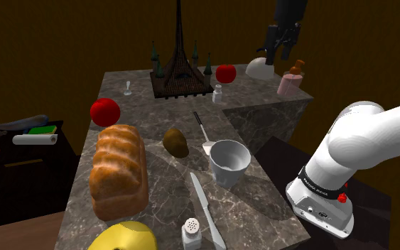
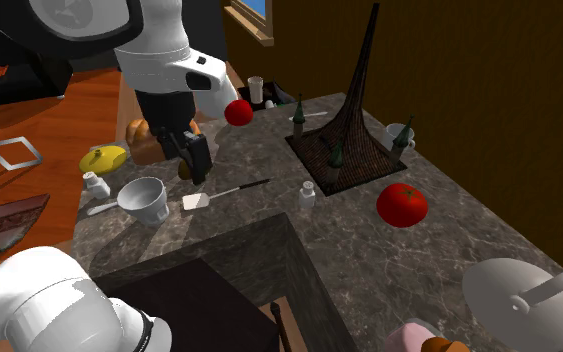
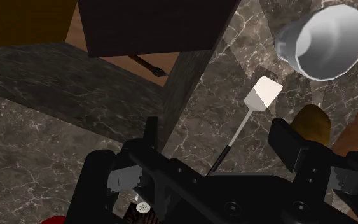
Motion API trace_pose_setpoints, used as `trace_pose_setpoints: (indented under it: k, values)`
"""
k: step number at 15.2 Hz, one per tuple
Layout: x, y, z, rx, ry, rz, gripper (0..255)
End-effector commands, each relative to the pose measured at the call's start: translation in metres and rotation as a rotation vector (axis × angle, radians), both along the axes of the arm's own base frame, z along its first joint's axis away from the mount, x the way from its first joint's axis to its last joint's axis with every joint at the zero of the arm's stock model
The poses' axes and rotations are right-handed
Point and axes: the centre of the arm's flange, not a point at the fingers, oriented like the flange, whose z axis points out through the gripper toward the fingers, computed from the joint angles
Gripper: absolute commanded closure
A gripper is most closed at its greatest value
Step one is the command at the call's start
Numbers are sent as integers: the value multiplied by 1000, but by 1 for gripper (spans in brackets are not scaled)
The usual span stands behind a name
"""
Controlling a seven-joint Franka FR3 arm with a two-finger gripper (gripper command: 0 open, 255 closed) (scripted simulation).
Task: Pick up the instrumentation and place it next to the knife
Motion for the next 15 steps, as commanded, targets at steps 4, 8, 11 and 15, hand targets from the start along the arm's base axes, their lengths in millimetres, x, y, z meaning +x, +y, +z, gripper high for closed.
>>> trace_pose_setpoints:
  k: [4,8,11,15]
  values:
    - [27,-10,-24,-9,-16,4,0]
    - [63,-24,-55,-21,-36,9,0]
    - [91,-34,-77,-30,-52,13,0]
    - [129,-48,-107,-42,-72,19,0]
